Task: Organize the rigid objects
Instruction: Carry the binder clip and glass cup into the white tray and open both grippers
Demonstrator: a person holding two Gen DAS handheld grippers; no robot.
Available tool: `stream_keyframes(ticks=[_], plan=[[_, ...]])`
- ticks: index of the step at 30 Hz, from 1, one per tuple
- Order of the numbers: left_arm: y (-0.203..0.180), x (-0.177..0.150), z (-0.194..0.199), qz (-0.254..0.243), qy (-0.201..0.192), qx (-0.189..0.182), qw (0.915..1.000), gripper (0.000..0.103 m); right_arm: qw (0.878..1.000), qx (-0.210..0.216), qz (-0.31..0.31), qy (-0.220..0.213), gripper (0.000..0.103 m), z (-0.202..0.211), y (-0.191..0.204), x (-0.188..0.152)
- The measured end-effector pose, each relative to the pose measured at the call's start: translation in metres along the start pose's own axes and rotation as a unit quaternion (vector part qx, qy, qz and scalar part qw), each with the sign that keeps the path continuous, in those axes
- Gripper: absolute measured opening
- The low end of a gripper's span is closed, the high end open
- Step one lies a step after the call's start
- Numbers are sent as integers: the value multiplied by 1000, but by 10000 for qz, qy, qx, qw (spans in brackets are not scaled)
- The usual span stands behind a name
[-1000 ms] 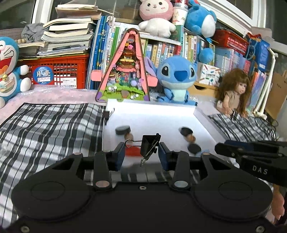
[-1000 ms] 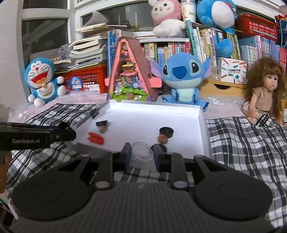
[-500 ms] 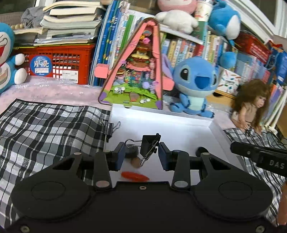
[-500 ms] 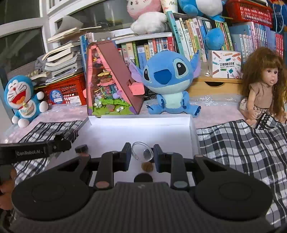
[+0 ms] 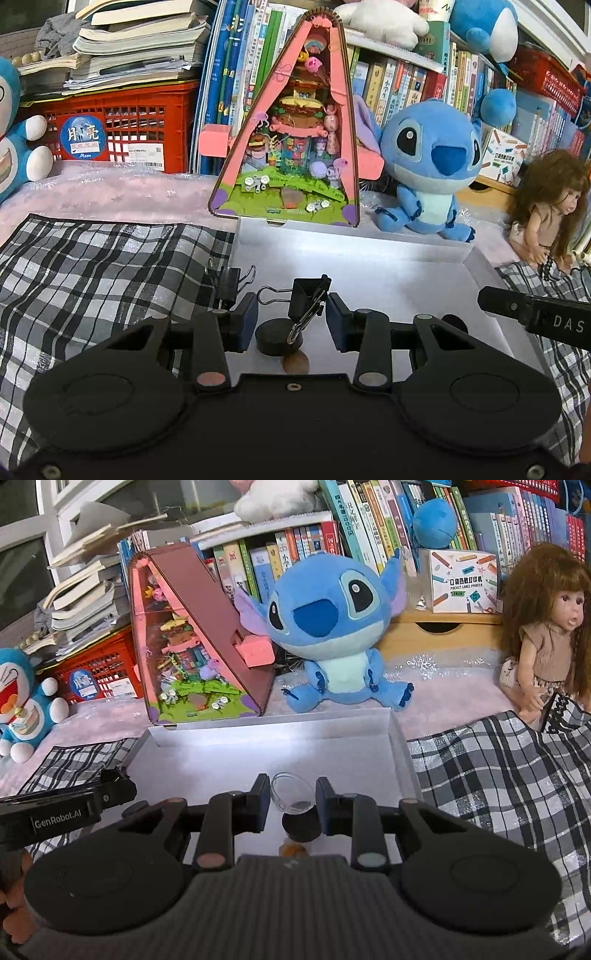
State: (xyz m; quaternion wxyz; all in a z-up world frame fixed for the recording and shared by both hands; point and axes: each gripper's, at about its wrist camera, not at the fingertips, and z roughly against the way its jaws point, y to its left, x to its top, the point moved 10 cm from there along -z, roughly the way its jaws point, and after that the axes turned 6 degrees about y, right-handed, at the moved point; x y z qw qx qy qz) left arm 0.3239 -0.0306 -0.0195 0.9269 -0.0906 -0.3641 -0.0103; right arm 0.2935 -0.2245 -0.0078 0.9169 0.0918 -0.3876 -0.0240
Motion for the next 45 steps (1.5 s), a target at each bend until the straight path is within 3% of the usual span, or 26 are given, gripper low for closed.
stream_keyframes(ticks=[23, 45], plan=[[5, 14, -21, -248, 89, 367, 9990, 38, 9998, -146, 3, 140, 32, -20, -1, 5], [-3, 20, -20, -402, 68, 187, 9990, 38, 9990, -334, 16, 303, 32, -45, 2, 7]])
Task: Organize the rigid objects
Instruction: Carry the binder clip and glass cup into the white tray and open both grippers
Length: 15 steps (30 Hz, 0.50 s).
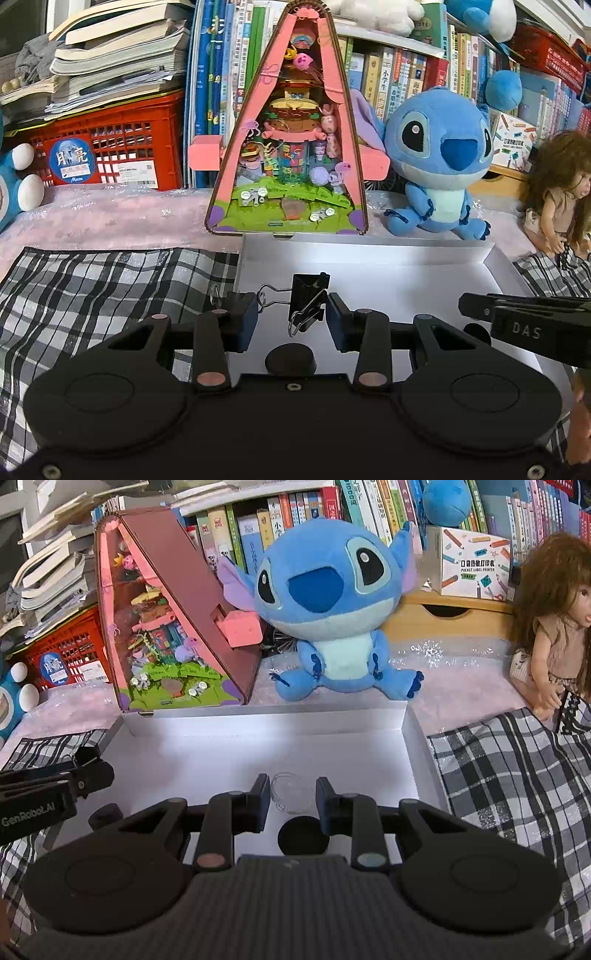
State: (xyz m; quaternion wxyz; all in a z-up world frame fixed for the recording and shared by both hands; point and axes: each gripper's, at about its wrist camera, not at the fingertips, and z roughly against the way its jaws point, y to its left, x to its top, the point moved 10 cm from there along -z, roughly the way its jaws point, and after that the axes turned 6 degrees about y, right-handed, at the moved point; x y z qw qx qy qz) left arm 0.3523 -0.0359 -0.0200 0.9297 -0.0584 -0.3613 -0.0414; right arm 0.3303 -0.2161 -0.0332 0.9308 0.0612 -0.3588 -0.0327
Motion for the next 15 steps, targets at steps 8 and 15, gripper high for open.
stream_keyframes(ticks=[8, 15], plan=[[-2, 1, -1, -101, 53, -180, 9998, 38, 10000, -48, 38, 51, 32, -6, 0, -1], [-11, 0, -4, -342, 25, -151, 9993, 38, 9999, -100, 11, 92, 32, -11, -3, -1]])
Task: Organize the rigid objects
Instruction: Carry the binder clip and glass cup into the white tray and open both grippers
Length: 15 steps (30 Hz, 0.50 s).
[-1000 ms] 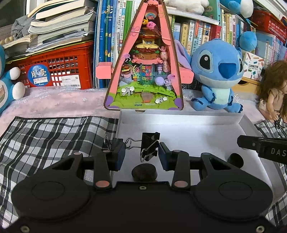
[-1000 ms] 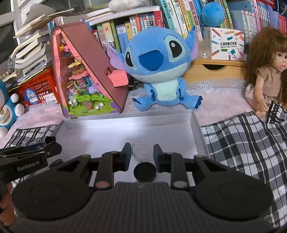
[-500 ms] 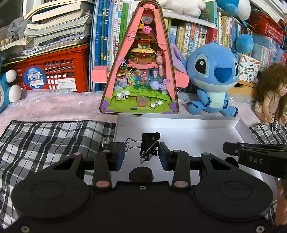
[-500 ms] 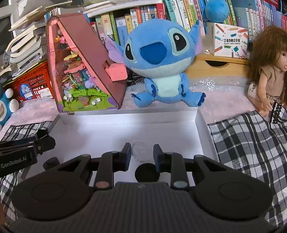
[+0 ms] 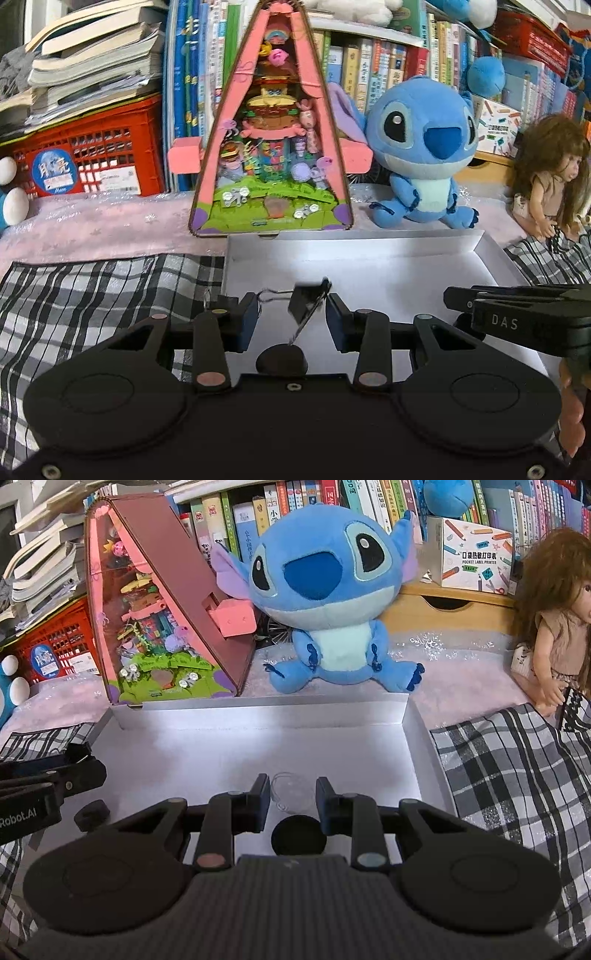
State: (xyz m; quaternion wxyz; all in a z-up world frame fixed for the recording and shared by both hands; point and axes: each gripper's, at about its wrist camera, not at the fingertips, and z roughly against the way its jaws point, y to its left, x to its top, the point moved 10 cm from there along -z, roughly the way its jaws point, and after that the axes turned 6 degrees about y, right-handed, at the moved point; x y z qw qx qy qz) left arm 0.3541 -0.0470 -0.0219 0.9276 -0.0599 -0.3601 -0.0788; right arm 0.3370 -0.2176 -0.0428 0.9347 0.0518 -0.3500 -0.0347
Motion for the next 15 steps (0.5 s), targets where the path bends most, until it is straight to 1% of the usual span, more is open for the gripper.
stream_keyframes(ticks=[1, 2, 4, 5, 7, 11, 15], plan=[[-3, 0, 1, -75, -52, -37, 10000, 35, 10000, 0, -13, 5, 32, -1, 0, 0], [-7, 0, 3, -136, -87, -122, 9998, 35, 10000, 2, -30, 10, 32, -1, -1, -1], [-16, -3, 3, -157, -8, -380, 9992, 34, 10000, -2, -37, 14, 32, -2, -2, -1], [-19, -4, 2, -177, 9, -386, 9991, 34, 10000, -7, -30, 12, 32, -2, -3, -1], [-23, -5, 0, -241, 17, -269, 9993, 33, 10000, -12, -40, 12, 32, -3, -4, -1], [-25, -9, -7, -240, 78, -189, 9995, 32, 10000, -6, -56, 17, 32, -3, -5, -2], [-25, -10, -12, -326, 63, 16, 9994, 32, 10000, -15, -42, 22, 32, -3, -6, -2]])
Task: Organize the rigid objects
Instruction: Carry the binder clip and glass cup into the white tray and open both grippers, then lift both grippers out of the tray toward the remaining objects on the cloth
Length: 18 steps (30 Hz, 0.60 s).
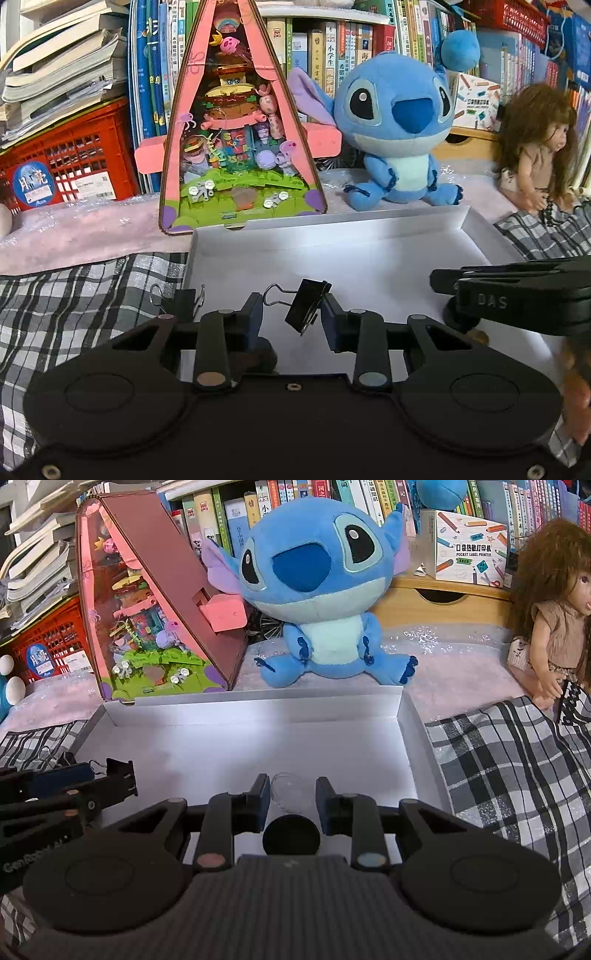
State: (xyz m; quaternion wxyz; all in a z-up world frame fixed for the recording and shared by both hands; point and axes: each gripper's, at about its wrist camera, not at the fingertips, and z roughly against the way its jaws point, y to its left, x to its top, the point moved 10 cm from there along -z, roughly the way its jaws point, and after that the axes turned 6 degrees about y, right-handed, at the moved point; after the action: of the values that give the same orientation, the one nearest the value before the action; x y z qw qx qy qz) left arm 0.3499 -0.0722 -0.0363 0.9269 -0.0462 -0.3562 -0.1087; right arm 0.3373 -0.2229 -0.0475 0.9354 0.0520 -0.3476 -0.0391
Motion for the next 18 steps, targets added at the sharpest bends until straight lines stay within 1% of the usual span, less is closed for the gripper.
stream_keyframes(ticks=[3, 12, 13, 14, 15, 17, 18], plan=[[1, 0, -3, 73, 30, 22, 10000, 31, 10000, 3, -24, 6, 32, 0, -1, 0], [0, -4, -7, -49, 30, 160, 9999, 31, 10000, 3, -38, 42, 33, -4, -2, -2], [0, -5, -7, -74, 16, 184, 9998, 35, 10000, 22, -41, 55, 34, -4, -2, -2], [0, -6, -7, -87, 11, 195, 9998, 37, 10000, 38, -48, 49, 38, -3, -2, -3], [0, -6, -5, -92, -5, 203, 9998, 42, 10000, 45, -54, 28, 38, -3, -2, -3], [2, -6, 0, -87, -56, 192, 9998, 46, 9999, 94, -64, -14, 38, 0, -1, -3], [2, -5, 4, -77, -91, 167, 9998, 50, 9999, 127, -72, -44, 40, 2, -2, -3]])
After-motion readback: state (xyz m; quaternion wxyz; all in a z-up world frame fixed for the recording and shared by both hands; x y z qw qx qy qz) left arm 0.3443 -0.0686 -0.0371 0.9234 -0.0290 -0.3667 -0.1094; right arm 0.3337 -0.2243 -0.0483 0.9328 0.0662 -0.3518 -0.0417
